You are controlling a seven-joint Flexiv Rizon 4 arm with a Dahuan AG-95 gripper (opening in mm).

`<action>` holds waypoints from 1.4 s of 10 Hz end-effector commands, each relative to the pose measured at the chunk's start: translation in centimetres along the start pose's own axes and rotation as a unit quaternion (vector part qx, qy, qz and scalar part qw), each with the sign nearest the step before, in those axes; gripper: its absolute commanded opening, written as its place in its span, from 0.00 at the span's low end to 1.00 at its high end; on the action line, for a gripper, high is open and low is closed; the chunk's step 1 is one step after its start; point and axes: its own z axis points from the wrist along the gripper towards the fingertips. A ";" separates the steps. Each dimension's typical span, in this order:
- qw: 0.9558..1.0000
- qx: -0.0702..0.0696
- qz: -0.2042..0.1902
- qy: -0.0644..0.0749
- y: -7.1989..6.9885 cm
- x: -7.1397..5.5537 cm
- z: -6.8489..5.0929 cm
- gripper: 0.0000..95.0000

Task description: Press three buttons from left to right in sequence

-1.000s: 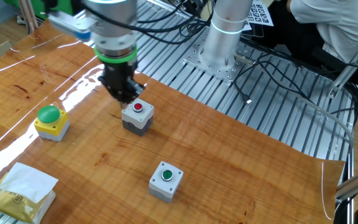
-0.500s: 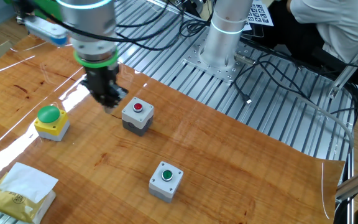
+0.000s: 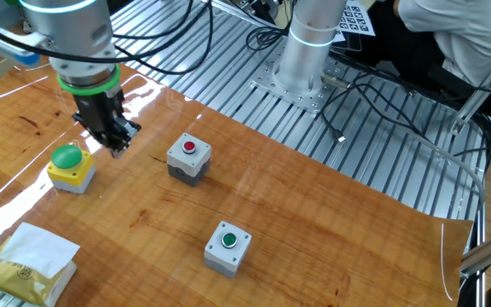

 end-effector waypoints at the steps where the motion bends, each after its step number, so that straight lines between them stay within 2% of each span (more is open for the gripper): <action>1: 1.000 0.003 0.024 -0.005 -0.1 0.1 0.3 0.00; 2: 1.000 -0.001 0.027 0.007 -0.1 0.1 0.3 0.00; 3: 1.000 0.001 0.029 0.008 -0.1 0.1 0.3 0.00; 4: 0.999 0.006 0.037 0.004 -0.1 0.1 0.3 0.00; 5: 0.998 0.006 0.055 -0.005 -0.1 0.1 0.3 0.00; 7: 0.996 0.001 0.087 -0.019 -0.1 0.1 0.3 0.00; 8: 0.995 0.009 0.097 -0.024 -0.1 0.1 0.3 0.00; 9: 0.993 0.011 0.115 -0.029 -0.1 0.1 0.3 0.00; 10: 0.992 0.024 0.120 -0.029 -0.1 0.1 0.3 0.00; 11: 0.992 0.030 0.118 -0.031 -0.1 0.1 0.3 0.00; 13: 0.990 0.035 0.132 -0.046 -0.1 0.1 0.3 0.00; 14: 0.989 0.045 0.131 -0.053 -0.1 0.1 0.3 0.00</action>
